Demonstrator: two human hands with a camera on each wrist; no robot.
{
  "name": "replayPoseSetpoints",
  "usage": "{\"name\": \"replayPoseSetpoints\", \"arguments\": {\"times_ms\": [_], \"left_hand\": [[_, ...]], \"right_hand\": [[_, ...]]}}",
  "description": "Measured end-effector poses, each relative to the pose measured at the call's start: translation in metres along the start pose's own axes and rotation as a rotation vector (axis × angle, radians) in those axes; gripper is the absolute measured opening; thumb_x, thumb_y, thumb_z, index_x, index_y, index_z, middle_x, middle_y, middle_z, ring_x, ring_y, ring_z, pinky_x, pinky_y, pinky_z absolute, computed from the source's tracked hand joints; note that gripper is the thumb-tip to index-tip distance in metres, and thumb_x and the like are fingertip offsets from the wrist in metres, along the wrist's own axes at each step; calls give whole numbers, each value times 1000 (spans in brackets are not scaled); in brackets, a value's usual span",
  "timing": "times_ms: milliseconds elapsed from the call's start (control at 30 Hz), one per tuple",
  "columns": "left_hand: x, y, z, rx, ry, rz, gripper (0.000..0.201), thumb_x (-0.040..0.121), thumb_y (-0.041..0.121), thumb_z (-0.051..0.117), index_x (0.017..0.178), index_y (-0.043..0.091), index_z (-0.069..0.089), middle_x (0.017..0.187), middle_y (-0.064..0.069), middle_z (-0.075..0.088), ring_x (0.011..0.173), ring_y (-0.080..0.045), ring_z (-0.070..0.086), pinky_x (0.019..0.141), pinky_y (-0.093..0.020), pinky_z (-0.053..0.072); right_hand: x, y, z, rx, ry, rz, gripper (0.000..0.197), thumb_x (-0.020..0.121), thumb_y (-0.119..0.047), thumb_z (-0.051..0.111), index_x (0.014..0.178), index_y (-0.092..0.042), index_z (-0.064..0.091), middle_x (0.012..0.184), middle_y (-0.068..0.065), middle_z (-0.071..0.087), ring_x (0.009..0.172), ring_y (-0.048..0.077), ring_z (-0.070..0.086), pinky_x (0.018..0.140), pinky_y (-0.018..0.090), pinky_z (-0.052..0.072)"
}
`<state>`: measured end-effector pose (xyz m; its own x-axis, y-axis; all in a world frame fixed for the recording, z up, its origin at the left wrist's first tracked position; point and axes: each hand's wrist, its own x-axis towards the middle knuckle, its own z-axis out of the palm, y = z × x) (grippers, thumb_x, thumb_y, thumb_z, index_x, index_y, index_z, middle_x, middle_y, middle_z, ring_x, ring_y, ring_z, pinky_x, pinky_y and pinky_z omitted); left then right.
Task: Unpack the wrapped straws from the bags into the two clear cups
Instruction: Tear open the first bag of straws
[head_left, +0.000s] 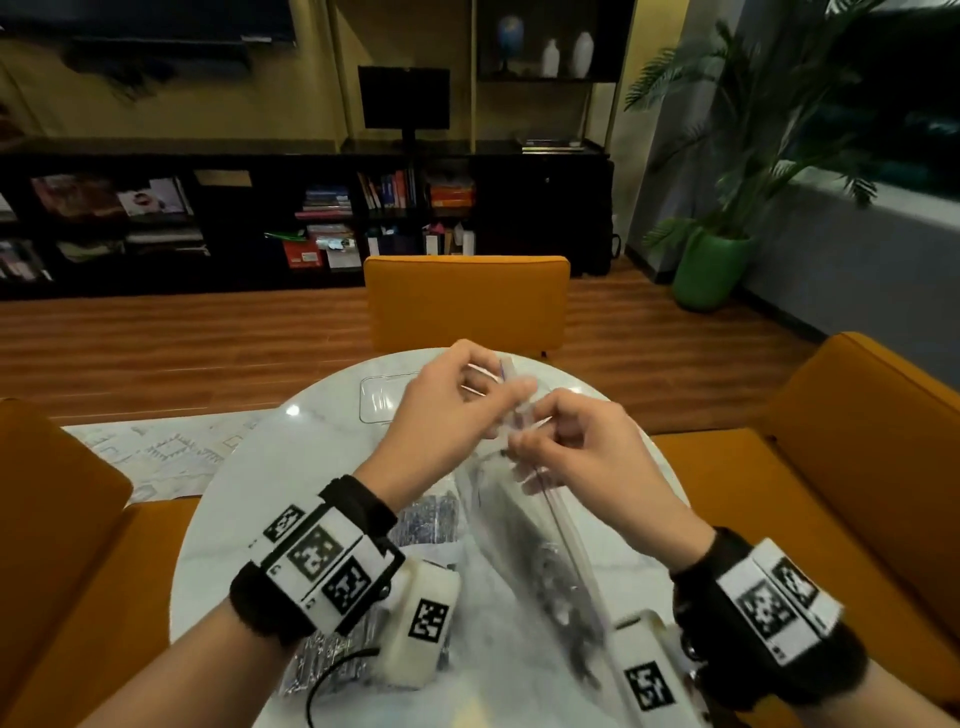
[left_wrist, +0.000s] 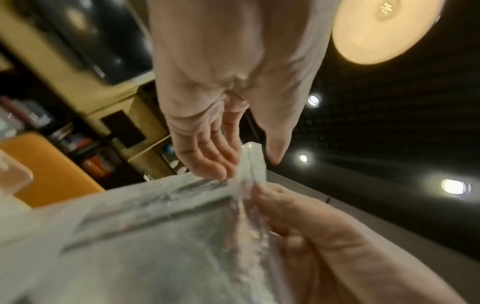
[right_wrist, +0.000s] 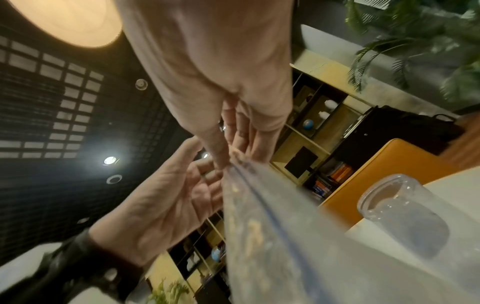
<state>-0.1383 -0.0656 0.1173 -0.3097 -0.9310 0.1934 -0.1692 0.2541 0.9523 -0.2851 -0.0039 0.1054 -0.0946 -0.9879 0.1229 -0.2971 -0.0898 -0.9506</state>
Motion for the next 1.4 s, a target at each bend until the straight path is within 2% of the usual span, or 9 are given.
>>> {"name": "replayPoseSetpoints", "arguments": {"times_ms": [100,333,533,733,933,1033,1200,1300,1400], "left_hand": [[-2,1,0,-35,-41,-22,10,87,11,67,94,5,66,81,-18,72,71,-23,70,72,-39,61],[-6,4,-7,-254,-144,-200,15,89,-2,61,102,-1,67,89,-23,71,62,-16,65,60,-23,56],[-5,5,-11,-196,-90,-158,7,78,5,75,76,3,68,68,-12,68,57,-13,66,63,-26,60],[-3,0,-13,-302,-147,-248,6,84,5,69,82,0,67,69,-11,68,57,-13,67,62,-26,62],[-18,0,7,729,39,318,13,94,14,54,81,13,50,79,-1,57,70,-18,55,63,-27,43],[-17,-2,5,824,65,407,17,93,8,51,80,14,40,78,-4,50,67,-24,49,59,-33,39],[-15,-3,-3,177,58,63,6,91,12,60,90,8,55,85,-11,64,64,-18,71,61,-33,62],[-21,-11,0,178,65,63,11,91,12,58,92,18,49,99,-5,60,70,-15,70,65,-38,63],[-30,-14,9,128,25,-23,9,90,20,62,93,20,53,84,-6,70,70,-17,73,68,-41,62]], "right_hand": [[1,-1,7,-39,-44,-20,16,92,-13,64,85,1,65,72,12,73,65,23,72,61,38,62],[6,-6,8,-196,3,-21,33,80,-34,77,79,-4,64,66,10,71,56,18,69,56,32,58],[7,-11,6,-209,-8,-29,25,83,-26,76,85,-3,67,72,12,73,58,12,70,59,33,62],[3,-10,3,-69,-26,56,15,90,-9,60,80,1,63,74,19,72,60,22,68,63,42,60],[5,-6,16,-555,138,-132,27,87,-21,56,67,-7,44,53,9,56,53,32,56,53,42,51],[8,-7,14,-690,210,-189,25,84,-15,56,68,-12,37,52,3,42,54,30,42,52,42,41],[2,-2,17,-388,-14,20,9,86,-16,59,94,-12,57,68,10,72,58,22,69,53,36,61],[2,2,16,-333,51,33,14,86,-1,55,96,-5,64,67,12,73,56,19,70,54,31,61],[-1,-2,17,-196,85,18,12,88,0,57,94,-3,67,64,10,74,56,20,72,56,28,62]]}}
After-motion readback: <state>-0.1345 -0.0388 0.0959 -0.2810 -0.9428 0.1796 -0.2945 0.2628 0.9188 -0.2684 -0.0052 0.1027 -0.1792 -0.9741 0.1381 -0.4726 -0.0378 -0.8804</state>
